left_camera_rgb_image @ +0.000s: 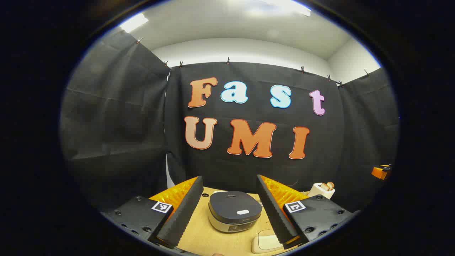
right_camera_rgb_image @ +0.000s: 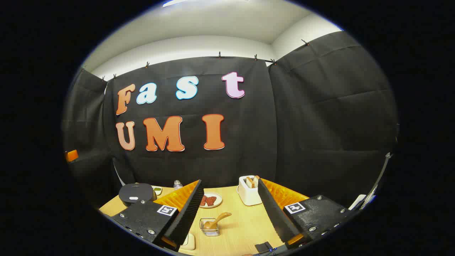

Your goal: Close the left gripper, press the button to open the rice cooker; take a wooden spoon from the chopstick holder with the right hand, scoop a spoonful of rice and pour it into the rice cooker, then put the wooden spoon back into the chopstick holder.

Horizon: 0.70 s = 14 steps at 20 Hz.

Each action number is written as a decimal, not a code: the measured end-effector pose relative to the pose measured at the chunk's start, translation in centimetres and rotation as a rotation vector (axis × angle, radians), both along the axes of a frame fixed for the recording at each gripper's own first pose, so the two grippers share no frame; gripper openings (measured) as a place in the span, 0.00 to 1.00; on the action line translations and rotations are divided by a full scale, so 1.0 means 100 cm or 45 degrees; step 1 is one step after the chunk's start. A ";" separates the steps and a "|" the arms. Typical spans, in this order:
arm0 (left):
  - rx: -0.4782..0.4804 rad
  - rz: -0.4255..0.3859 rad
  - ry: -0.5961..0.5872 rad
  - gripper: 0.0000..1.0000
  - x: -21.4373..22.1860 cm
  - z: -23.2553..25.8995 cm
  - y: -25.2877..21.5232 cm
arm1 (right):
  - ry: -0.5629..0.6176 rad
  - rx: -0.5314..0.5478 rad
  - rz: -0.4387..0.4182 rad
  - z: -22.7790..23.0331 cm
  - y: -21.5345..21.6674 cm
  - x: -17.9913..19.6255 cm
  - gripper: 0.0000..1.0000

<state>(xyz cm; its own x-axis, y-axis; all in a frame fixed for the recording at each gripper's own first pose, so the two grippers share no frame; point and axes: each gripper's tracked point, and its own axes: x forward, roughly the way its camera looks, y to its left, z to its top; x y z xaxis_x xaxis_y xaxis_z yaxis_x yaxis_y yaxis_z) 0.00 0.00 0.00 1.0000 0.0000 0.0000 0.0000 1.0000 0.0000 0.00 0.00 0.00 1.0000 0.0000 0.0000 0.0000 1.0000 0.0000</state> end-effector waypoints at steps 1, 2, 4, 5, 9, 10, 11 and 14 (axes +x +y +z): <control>-0.001 0.003 -0.005 0.98 0.000 0.002 0.000 | 0.001 -0.005 0.006 0.000 0.000 0.001 0.95; 0.002 0.007 -0.007 0.98 0.001 0.004 0.000 | 0.004 -0.012 0.009 0.000 0.000 0.003 0.95; 0.007 0.007 -0.009 0.98 0.000 0.005 -0.002 | 0.003 -0.017 0.006 -0.001 -0.003 0.004 0.95; 0.010 0.003 -0.010 0.98 0.001 0.006 -0.004 | 0.004 -0.011 0.007 0.000 -0.003 0.004 0.95; 0.024 -0.003 0.007 0.98 0.000 0.003 -0.006 | 0.016 0.013 0.015 -0.004 -0.003 0.007 0.95; 0.026 -0.002 0.008 0.98 0.001 0.002 -0.006 | 0.017 0.011 0.015 -0.004 -0.002 0.008 0.95; 0.026 0.001 0.007 0.98 0.001 0.003 -0.006 | 0.015 0.008 0.017 -0.004 -0.003 0.008 0.95; 0.031 0.008 0.005 0.98 0.001 0.004 -0.004 | 0.019 0.004 0.018 -0.006 -0.001 0.009 0.95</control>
<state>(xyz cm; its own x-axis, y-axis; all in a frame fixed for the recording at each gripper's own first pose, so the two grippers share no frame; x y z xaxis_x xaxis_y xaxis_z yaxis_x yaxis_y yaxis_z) 0.09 -0.36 0.37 1.0000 0.0062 -0.0040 -0.0061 0.9997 0.0246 0.92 -0.09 -0.60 0.9998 0.0142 -0.0145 -0.0142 0.9999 0.0032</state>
